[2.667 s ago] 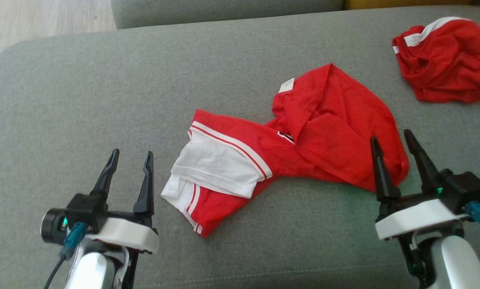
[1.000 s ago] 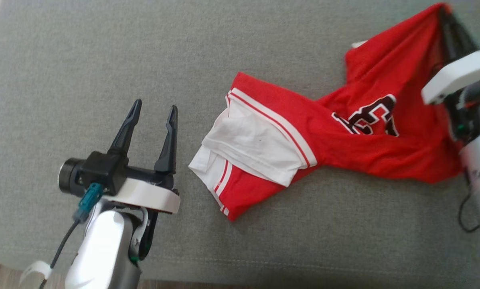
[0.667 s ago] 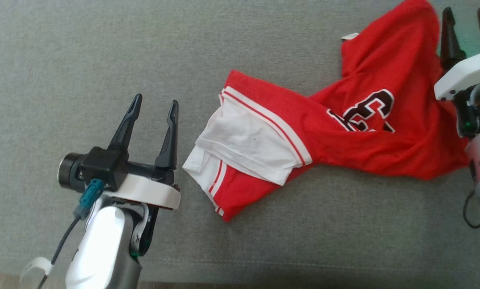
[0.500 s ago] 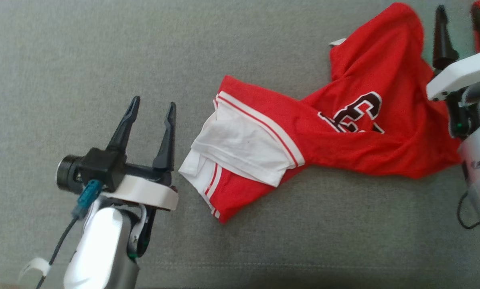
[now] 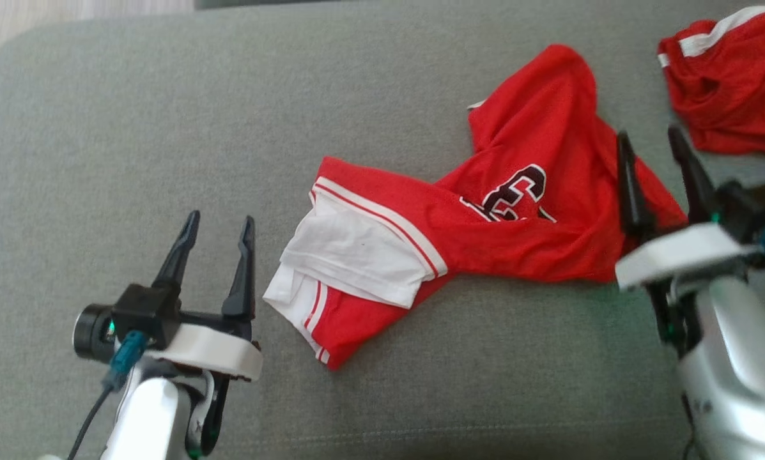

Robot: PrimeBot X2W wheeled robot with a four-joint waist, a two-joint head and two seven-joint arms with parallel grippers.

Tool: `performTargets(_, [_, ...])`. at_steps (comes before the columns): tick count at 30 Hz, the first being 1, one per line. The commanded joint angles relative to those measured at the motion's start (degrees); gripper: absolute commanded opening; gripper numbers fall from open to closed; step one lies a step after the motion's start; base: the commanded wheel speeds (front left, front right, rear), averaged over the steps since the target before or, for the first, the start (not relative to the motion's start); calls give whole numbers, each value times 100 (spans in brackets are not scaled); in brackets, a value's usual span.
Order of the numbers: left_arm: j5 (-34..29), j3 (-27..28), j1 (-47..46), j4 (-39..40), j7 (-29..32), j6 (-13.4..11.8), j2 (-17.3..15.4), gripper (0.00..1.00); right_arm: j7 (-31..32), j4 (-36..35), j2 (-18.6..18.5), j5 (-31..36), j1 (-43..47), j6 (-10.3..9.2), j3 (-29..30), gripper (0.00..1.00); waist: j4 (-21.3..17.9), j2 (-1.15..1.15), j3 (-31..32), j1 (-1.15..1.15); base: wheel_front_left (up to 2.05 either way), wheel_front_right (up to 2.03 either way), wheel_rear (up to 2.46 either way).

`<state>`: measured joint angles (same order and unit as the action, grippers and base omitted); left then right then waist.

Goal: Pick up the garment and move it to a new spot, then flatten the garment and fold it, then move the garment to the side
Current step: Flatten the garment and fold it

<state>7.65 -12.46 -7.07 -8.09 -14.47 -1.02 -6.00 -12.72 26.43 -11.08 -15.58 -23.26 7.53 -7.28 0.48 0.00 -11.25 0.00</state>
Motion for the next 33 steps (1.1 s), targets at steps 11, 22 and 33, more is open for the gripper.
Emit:
performTargets(11, [18,57,154,82,-48,-22,-134,100,841,-2170,561,384,1747,-4,420,100,-16,0,378,0,0,0,0])
performTargets(22, [63,14,168,88,-3,-41,-201,100,1234,-2923,745,504,2239,-4,529,100,-36,0,404,0,0,0,0])
performTargets(33, [283,-139,-74,11,343,200,-184,100,1299,-3109,784,625,2220,-4,489,100,-65,0,285,0,0,0,0])
